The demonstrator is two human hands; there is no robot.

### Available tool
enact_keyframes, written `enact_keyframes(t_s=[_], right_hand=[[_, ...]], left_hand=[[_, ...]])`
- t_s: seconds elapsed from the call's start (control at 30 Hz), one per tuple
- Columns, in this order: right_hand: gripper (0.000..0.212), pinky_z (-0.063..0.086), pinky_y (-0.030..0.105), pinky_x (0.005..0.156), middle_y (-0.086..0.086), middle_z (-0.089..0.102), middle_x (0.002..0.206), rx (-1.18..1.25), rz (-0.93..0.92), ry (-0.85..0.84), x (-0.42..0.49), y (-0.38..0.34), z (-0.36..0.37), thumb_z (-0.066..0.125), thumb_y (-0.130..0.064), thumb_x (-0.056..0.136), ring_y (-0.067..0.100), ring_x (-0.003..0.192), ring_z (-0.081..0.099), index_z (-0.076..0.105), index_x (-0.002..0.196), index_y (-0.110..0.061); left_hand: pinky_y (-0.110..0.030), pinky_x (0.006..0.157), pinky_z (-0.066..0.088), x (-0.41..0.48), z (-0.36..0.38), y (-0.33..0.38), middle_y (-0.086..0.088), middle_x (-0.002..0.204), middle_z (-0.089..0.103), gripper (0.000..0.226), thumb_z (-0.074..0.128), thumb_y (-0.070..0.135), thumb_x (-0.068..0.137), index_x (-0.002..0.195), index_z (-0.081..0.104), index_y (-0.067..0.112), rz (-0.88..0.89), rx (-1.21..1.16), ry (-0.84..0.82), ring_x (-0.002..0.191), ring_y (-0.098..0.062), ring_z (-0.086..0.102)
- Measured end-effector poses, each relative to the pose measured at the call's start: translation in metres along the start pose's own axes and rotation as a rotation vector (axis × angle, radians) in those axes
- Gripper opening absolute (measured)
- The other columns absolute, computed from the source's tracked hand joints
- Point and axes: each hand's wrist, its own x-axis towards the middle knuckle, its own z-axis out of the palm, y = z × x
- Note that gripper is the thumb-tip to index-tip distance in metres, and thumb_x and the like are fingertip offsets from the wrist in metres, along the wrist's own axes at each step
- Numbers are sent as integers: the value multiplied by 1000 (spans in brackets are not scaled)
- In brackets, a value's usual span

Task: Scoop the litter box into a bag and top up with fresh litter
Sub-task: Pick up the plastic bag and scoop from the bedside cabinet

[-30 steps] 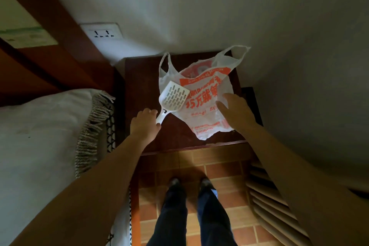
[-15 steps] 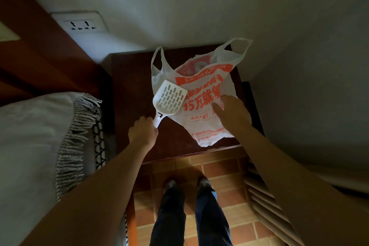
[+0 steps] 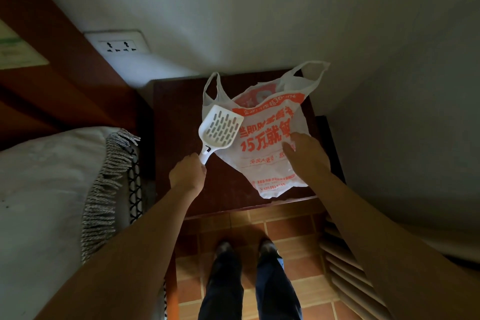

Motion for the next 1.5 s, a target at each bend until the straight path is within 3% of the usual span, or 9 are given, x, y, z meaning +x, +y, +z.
enact_keyframes(t_s=[0.47, 0.67, 0.77, 0.87, 0.93, 1.0, 1.13, 1.27, 1.5], right_hand=[[34, 48, 31, 81, 13, 61, 114, 163, -27, 21, -24, 7, -68, 41, -29, 99, 24, 98, 59, 56, 117, -5], [34, 43, 28, 83, 13, 59, 122, 303, -41, 54, -41, 13, -100, 44, -25, 98, 26, 109, 57, 54, 123, -5], [42, 41, 30, 93, 11, 54, 132, 451, -11, 27, -45, 17, -104, 45, -28, 98, 25, 119, 52, 48, 132, -5], [46, 40, 29, 95, 11, 51, 135, 643, 50, 12, -42, 21, -104, 43, -32, 98, 24, 120, 50, 45, 136, -6], [47, 44, 37, 98, 10, 52, 133, 834, 113, -19, -38, 22, -102, 44, -35, 97, 22, 114, 53, 44, 136, -8], [43, 50, 35, 90, 8, 55, 128, 996, 153, -60, -36, 23, -100, 44, -33, 98, 20, 107, 57, 46, 134, -10], [31, 52, 27, 77, 10, 61, 121, 1163, 190, -58, -30, 24, -90, 41, -26, 100, 25, 106, 61, 53, 124, -11], [31, 55, 29, 78, 14, 64, 118, 1222, 258, -30, -22, 29, -80, 42, -22, 99, 26, 102, 64, 53, 124, -5], [30, 56, 30, 76, 16, 64, 115, 1251, 313, -17, -7, 35, -78, 45, -19, 98, 24, 96, 66, 54, 122, -4]], left_hand=[[-30, 63, 41, -32, -90, 56, -5, 101, 64, 22, 50, 26, 93, 106, 57, 10, 167, -50, 214, 85, -21, 63], [-29, 63, 41, -56, -119, 99, -3, 97, 64, 20, 47, 25, 93, 105, 57, 11, 282, -56, 227, 74, -14, 53], [-27, 62, 45, -67, -118, 120, 5, 89, 57, 26, 45, 21, 94, 117, 54, 15, 381, -61, 221, 71, -10, 52], [-14, 56, 41, -74, -108, 133, 17, 100, 46, 46, 45, 21, 94, 139, 39, 28, 490, -82, 217, 79, -4, 52], [-18, 63, 47, -75, -100, 138, 13, 111, 56, 41, 45, 25, 95, 136, 42, 25, 508, -51, 190, 89, -9, 60], [-29, 74, 52, -77, -93, 141, 0, 109, 63, 30, 45, 27, 95, 122, 53, 16, 485, -26, 159, 95, -16, 63], [-32, 73, 54, -77, -75, 140, -1, 103, 63, 25, 46, 30, 94, 110, 56, 13, 484, -39, 113, 85, -16, 62], [-32, 73, 55, -76, -65, 137, -2, 104, 63, 27, 46, 27, 94, 114, 56, 12, 489, -58, 81, 85, -16, 62], [-31, 91, 49, -65, -64, 133, 0, 130, 57, 47, 48, 41, 94, 135, 46, 18, 484, -131, 21, 114, -18, 57]])
